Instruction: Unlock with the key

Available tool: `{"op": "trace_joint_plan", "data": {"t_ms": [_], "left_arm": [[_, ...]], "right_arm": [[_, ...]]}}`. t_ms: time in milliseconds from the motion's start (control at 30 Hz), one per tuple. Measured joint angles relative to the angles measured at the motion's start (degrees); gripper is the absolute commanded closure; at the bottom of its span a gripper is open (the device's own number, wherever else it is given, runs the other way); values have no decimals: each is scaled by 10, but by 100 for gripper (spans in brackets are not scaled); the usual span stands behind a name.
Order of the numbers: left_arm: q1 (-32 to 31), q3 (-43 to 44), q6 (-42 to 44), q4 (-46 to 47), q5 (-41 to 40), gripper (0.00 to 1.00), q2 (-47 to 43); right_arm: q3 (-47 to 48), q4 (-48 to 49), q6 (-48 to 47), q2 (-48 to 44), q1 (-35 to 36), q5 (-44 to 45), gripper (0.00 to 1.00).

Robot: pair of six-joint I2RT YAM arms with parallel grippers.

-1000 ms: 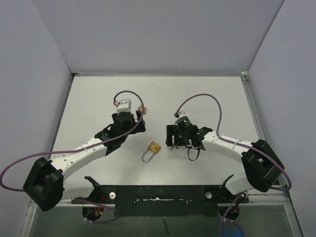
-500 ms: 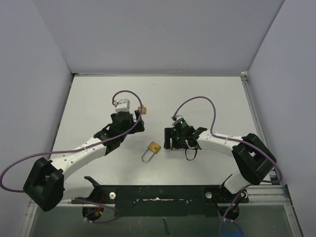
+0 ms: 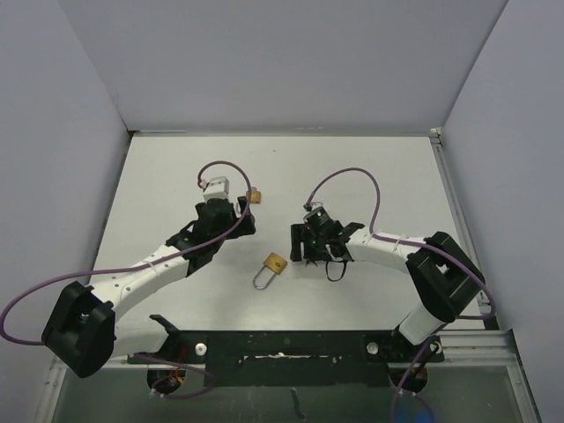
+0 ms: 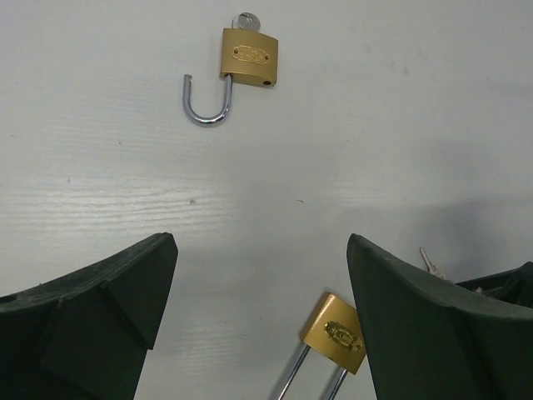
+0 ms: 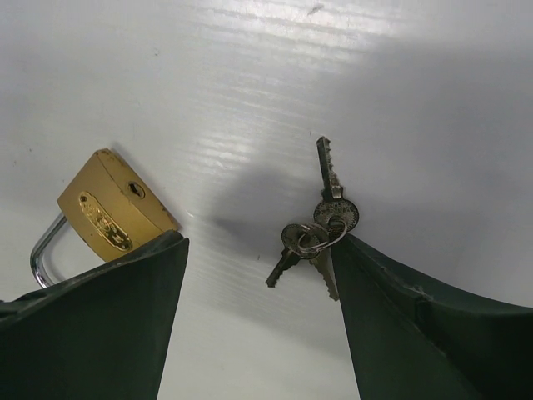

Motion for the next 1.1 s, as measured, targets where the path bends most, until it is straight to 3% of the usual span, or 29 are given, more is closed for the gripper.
{"op": "trace_joint_plan", "data": {"t_ms": [233,367,500,667,1000,1100], "left_arm": [[7,-3,0,0,5,18,0],[10,-4,0,0,7,17,0],[13,-5,0,0,8,17,0],[14,-6,0,0,10,18,0],[14,-18,-1,1,13,18,0],[14,-20,-1,1,14,18,0]], "right_arm": [[36,-6,-9,33,-11,3,36],[54,-16,-12,50,-14,11,46],[64,-27,-14,59,-14,20,65],[66,-37,-13,61,-14,28,68],[71,-56,-17,63,-14,48,97],[72,-57,-22,63,-14,57,100]]}}
